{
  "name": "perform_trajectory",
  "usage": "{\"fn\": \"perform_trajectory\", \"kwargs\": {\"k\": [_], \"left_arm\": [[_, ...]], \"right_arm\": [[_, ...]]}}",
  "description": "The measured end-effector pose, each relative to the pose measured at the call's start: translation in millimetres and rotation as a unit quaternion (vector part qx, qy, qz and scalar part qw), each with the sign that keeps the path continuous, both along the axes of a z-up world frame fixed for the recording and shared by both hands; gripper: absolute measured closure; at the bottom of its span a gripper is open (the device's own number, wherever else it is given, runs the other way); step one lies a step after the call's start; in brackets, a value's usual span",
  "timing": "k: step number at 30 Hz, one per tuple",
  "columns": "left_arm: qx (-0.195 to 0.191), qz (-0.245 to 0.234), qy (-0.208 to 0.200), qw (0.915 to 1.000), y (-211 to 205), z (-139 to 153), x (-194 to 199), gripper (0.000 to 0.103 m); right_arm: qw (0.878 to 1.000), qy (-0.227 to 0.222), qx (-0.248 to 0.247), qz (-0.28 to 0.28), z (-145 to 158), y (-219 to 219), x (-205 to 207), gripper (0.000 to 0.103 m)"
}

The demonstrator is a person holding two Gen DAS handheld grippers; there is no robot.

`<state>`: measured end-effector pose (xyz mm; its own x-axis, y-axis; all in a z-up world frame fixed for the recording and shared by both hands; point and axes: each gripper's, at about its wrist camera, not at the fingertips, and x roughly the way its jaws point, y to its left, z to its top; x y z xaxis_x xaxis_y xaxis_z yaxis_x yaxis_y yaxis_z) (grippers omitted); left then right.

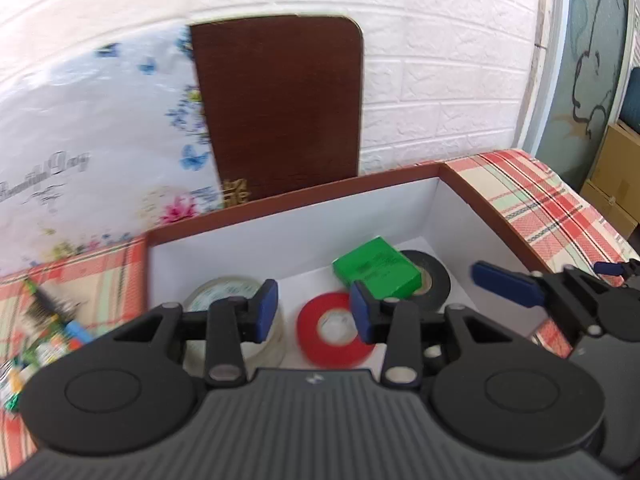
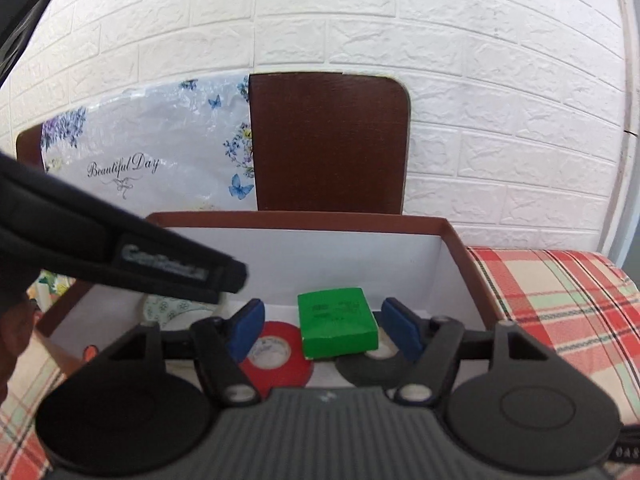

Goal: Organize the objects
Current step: 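Place the green box into the brown box beside the tapes and release, then move the left gripper to the green snack packet and grasp it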

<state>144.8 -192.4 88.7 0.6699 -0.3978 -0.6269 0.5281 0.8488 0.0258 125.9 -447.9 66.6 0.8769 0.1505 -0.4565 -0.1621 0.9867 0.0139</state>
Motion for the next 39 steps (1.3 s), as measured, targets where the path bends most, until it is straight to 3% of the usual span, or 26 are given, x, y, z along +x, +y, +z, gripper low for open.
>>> {"fn": "perform_trajectory", "kwargs": {"k": [8,12,15,26,39], "left_arm": [[-0.011,0.014,-0.011,0.9998,47,2,-56,0.057],[-0.004,0.021,-0.02,0.9996,65,-8,-79,0.052],[0.003,0.029,-0.007,0.9995,76,-20,-84,0.052],[0.014,0.081,0.023,0.9964,130,-48,-80,0.052],[0.003,0.125,0.042,0.9913,195,-84,-51,0.05]], "right_arm": [[0.994,-0.012,0.097,-0.052,7,-20,-91,0.036],[0.991,0.017,0.118,-0.061,-2,-21,-120,0.036],[0.991,0.04,0.112,-0.054,-5,-12,-122,0.036],[0.995,0.034,0.092,-0.016,11,27,-136,0.036],[0.995,0.075,0.054,0.047,-10,79,-125,0.036]]}}
